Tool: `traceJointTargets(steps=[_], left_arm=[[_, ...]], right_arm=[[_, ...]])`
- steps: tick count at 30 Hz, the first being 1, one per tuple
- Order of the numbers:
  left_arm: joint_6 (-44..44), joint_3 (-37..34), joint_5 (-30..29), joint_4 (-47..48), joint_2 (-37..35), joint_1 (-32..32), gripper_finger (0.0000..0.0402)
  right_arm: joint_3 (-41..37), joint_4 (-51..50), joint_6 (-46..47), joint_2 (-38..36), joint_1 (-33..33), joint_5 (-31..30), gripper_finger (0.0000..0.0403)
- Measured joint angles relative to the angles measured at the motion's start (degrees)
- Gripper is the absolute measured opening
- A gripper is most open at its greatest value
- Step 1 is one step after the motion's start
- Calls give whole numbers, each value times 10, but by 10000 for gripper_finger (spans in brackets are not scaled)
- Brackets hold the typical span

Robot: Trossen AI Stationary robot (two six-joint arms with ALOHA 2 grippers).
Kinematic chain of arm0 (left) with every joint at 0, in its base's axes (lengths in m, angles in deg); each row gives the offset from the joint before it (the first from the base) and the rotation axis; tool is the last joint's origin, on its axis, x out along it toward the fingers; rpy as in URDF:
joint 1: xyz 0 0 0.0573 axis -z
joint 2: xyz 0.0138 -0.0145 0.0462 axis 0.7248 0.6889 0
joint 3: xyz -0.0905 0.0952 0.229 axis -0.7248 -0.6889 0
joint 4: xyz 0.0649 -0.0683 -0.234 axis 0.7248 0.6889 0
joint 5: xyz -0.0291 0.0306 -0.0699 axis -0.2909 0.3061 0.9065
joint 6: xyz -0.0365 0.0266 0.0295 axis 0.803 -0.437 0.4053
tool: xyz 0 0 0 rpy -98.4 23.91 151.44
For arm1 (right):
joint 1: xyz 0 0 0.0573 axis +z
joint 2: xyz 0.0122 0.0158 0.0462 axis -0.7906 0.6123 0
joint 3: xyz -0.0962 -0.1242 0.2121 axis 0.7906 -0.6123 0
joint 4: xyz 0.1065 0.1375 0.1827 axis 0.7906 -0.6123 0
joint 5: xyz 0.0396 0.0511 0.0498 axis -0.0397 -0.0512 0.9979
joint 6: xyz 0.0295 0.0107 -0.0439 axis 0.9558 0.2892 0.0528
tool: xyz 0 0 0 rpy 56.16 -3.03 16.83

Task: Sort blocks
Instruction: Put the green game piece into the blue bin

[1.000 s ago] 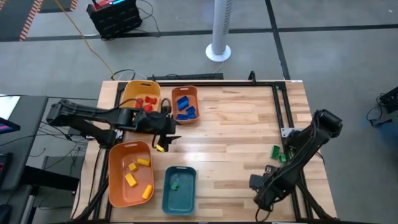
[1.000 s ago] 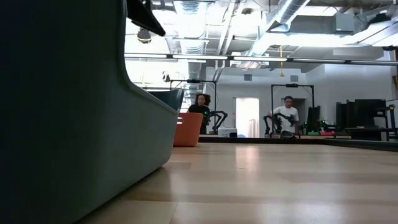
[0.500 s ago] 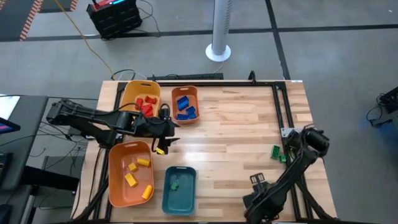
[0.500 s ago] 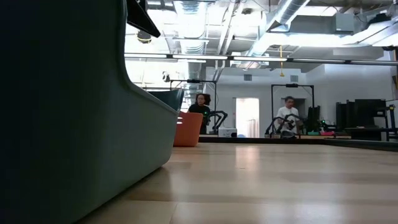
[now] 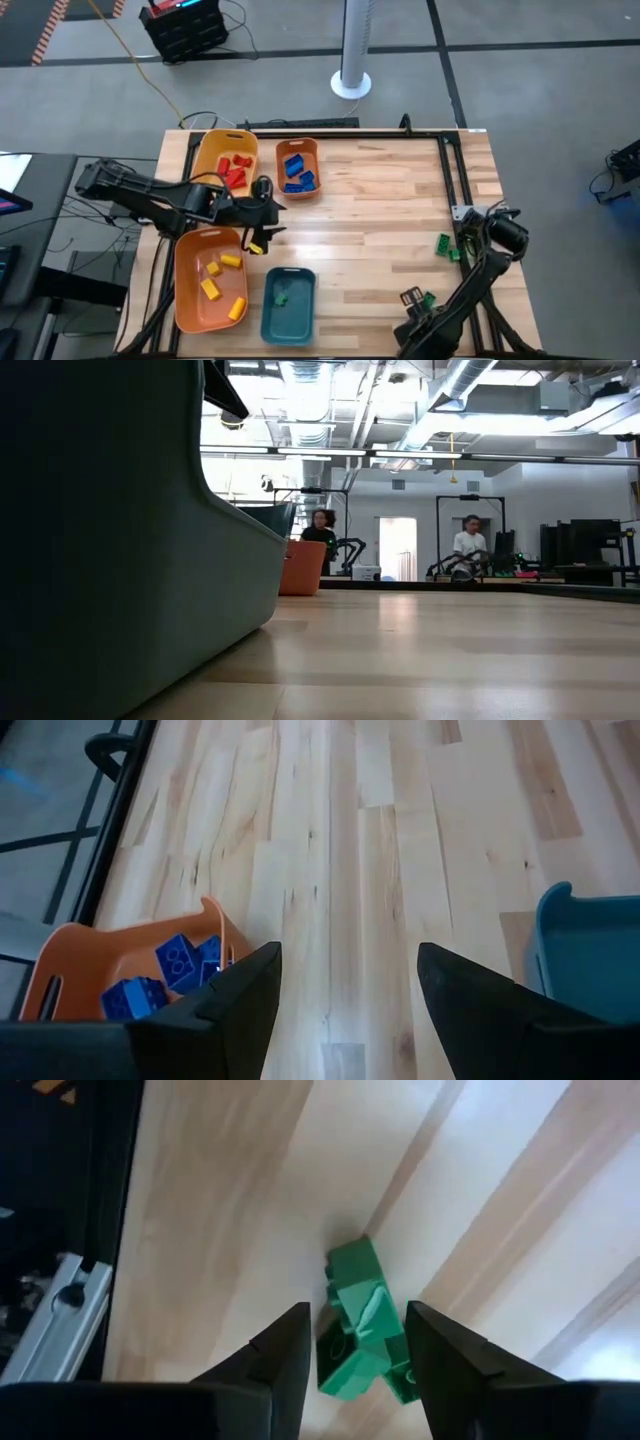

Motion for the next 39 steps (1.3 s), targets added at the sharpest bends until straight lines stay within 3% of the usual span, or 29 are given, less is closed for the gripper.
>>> traceJointTargets(steps=[11,20,27,34,39], left_arm=[[3,0,-11,5,0,4,231],[13,0,-11,29,0,4,231],[17,0,-11,42,0,4,231],[-13,0,-13,65,0,15,231],[-64,-3,-20,75,-4,28,231]], right_arm=[[-7,17,-12,-1,-12,1,260],[-67,77,-28,-1,5,-13,258],[-104,101,-65,-1,4,-17,208],[-108,100,-110,-3,-7,-32,80],[-108,104,-108,-10,-34,-96,75]])
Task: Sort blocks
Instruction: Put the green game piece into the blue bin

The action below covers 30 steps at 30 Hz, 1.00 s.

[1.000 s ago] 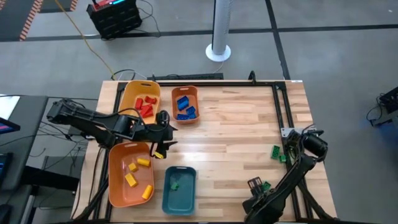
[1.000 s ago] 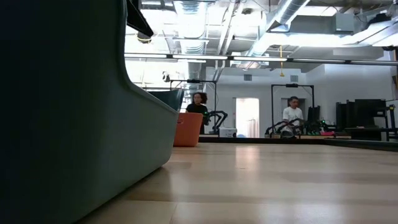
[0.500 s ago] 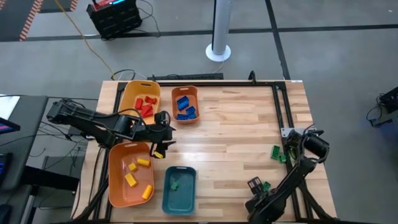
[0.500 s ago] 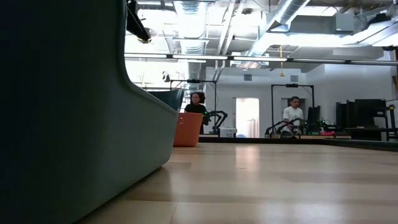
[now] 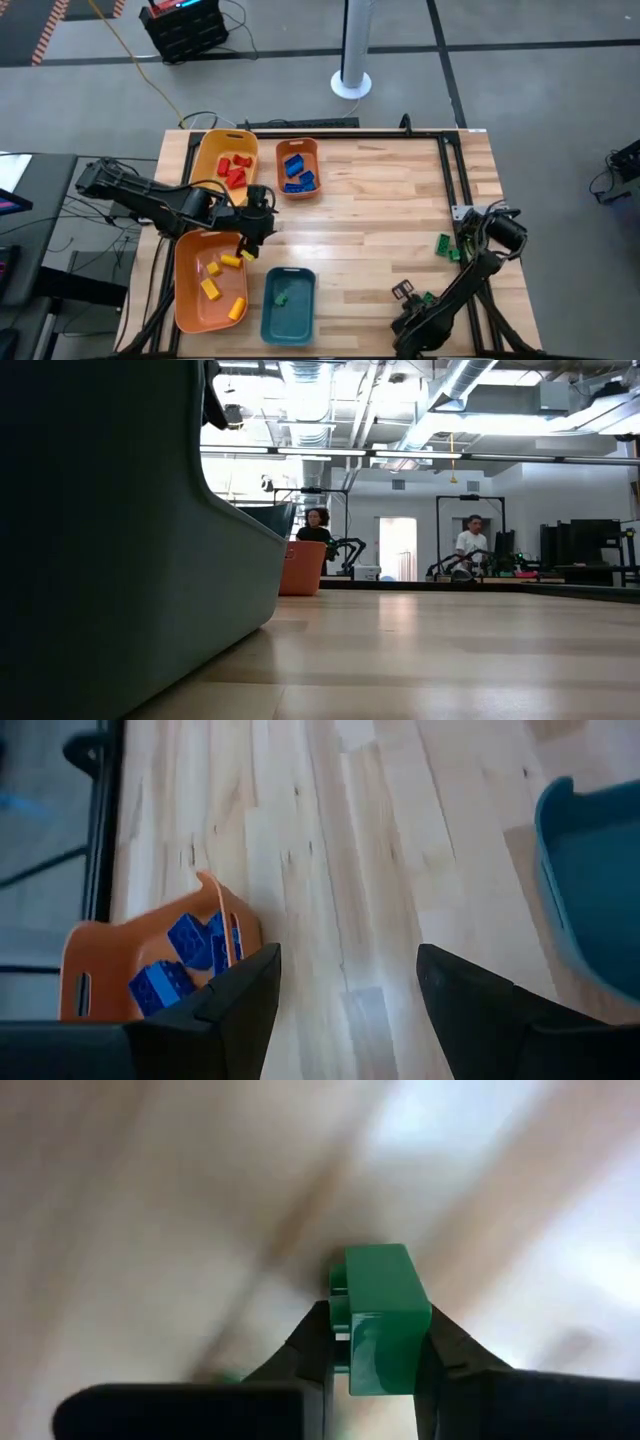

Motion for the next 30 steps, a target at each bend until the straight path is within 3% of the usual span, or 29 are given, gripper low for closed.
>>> traceJointTargets(steps=[6,9,13,17,24,30], left_arm=[[-1,-114,-3,-162,-53,23,231],[24,-176,-7,-223,-80,37,231],[77,-202,-47,-236,-110,68,231],[101,-201,-106,-241,-129,103,231],[184,-186,-203,-263,-161,106,231],[207,-179,-207,-297,-179,107,231]], right_arm=[[0,89,20,-51,-44,-175,75],[0,211,-10,-68,-82,-199,75],[1,387,-56,-67,-138,-187,75],[7,498,-79,-56,-195,-141,76],[62,534,-111,-18,-249,-86,76],[159,537,-124,76,-270,-16,77]])
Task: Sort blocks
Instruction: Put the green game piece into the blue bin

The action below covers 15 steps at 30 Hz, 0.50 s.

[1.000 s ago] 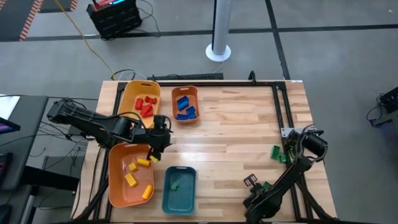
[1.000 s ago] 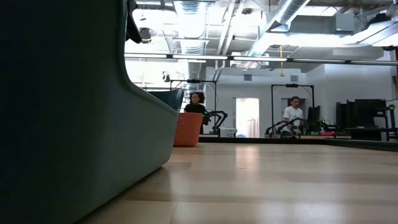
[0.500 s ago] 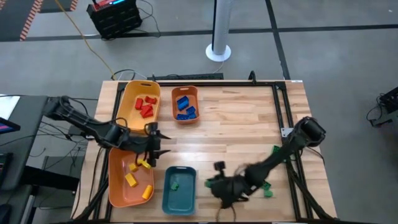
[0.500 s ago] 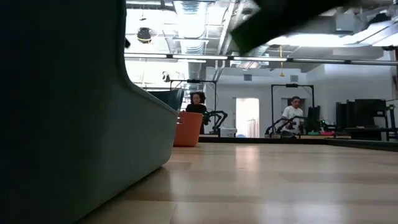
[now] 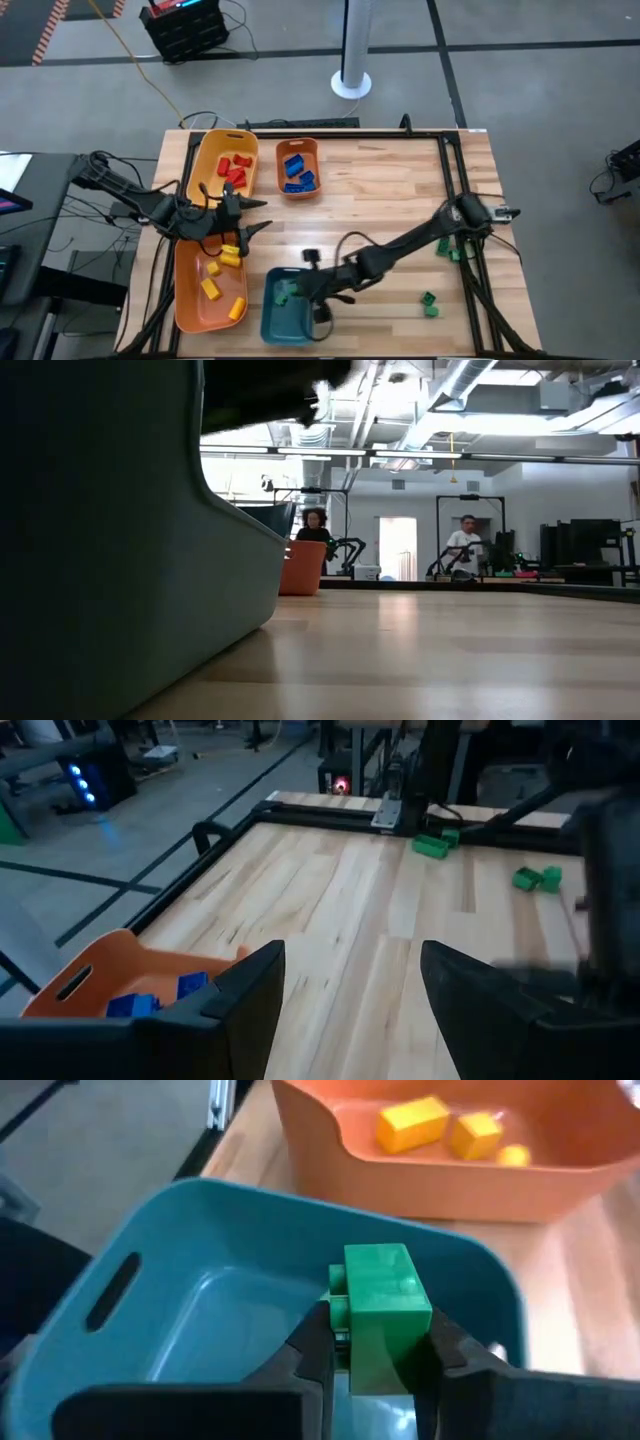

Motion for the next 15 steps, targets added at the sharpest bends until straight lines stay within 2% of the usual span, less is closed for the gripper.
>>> traceJointTargets(steps=[4,7,15], left_arm=[[0,-4,-1,5,2,3,231],[0,-4,-2,9,4,5,231],[-8,-4,-2,6,4,6,231]], right_arm=[[72,-40,2,60,-7,21,81],[116,-100,-5,91,-6,22,101],[148,-169,6,108,-14,27,236]])
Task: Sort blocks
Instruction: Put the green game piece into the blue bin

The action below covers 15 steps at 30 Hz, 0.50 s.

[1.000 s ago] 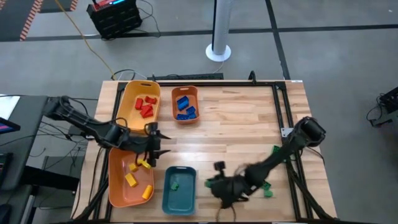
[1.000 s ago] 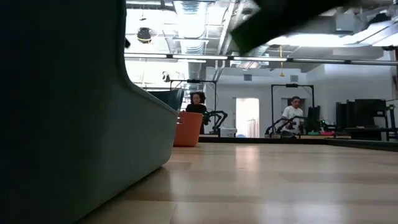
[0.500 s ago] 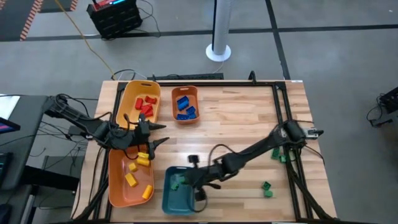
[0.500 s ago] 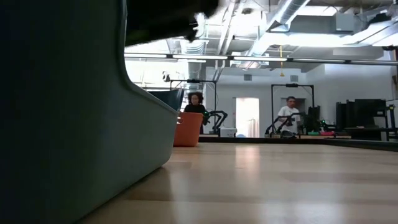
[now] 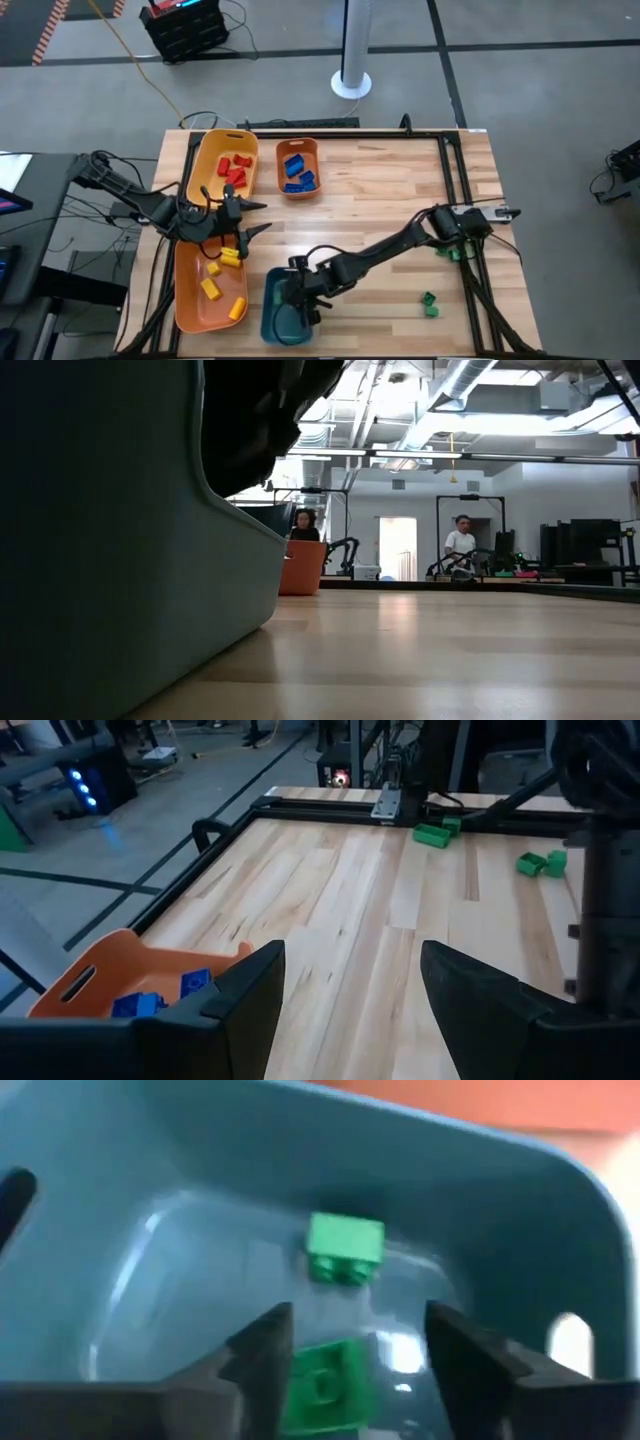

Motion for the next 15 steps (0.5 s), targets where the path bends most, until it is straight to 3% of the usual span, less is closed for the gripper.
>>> traceJointTargets(steps=[4,9,12,15], left_arm=[[-2,0,0,0,0,0,231],[-8,0,-1,-3,0,0,231],[-9,-2,-5,-6,0,0,231],[-16,-3,-6,-4,0,0,231]], right_arm=[[0,-55,4,-36,-4,-4,272],[0,-145,27,-108,6,-68,275],[-24,-237,74,-141,24,-120,275],[-71,-294,150,-169,44,-135,275]])
